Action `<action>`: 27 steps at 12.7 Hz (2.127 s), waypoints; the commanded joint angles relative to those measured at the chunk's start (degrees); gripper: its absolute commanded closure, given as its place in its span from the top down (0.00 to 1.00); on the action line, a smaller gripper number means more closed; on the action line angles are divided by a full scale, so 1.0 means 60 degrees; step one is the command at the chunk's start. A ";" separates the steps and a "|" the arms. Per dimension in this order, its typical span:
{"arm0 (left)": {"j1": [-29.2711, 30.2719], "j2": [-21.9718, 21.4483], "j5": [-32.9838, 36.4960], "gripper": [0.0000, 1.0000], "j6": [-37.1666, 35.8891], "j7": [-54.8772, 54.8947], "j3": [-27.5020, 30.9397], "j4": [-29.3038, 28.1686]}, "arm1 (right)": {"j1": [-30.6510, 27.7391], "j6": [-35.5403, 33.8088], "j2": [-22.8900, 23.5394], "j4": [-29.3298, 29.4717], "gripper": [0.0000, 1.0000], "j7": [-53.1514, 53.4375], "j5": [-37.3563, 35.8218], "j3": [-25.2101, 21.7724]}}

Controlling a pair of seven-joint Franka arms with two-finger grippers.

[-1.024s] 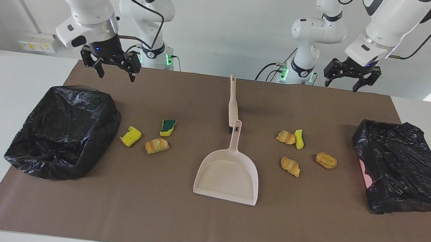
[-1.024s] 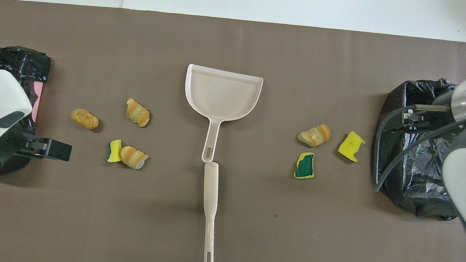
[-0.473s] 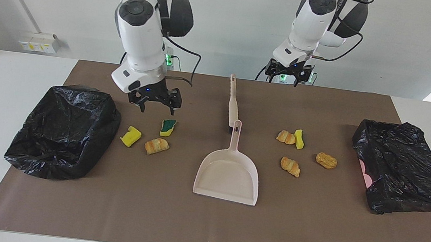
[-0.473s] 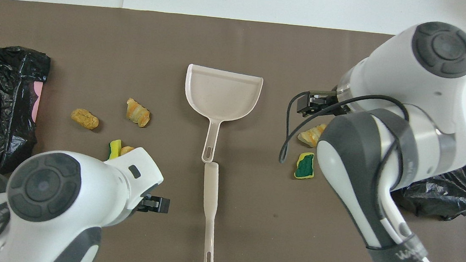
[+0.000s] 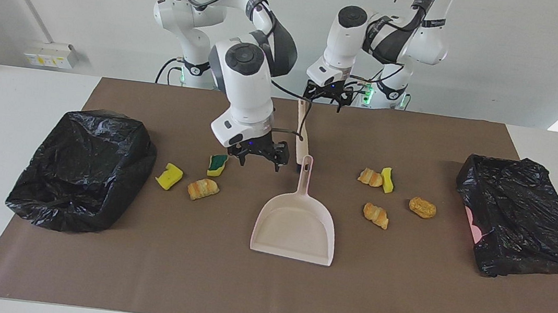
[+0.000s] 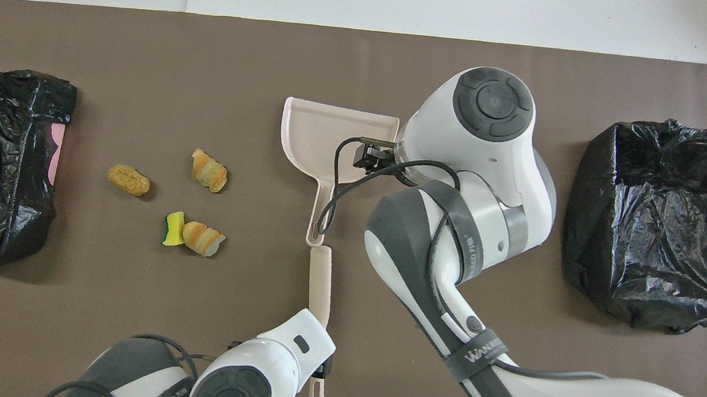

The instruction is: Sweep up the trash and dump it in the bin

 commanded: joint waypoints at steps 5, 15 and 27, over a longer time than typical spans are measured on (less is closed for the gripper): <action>-0.0852 0.1089 -0.0094 1.00 0.1628 -0.0650 0.0190 -0.0388 | 0.1176 0.1611 0.1619 0.0381 1.00 0.1818 -0.0235 -0.0006; -0.0955 0.1016 -0.0109 0.00 0.0635 0.0433 0.0190 -0.0330 | 0.1381 0.1450 0.1371 -0.0264 0.03 0.2158 -0.0617 0.0009; 0.1955 -0.1723 -0.0109 0.00 -0.4914 0.1736 0.0454 0.0107 | -0.0083 -0.0245 -0.0064 -0.0117 0.00 -0.2639 -0.0647 -0.0050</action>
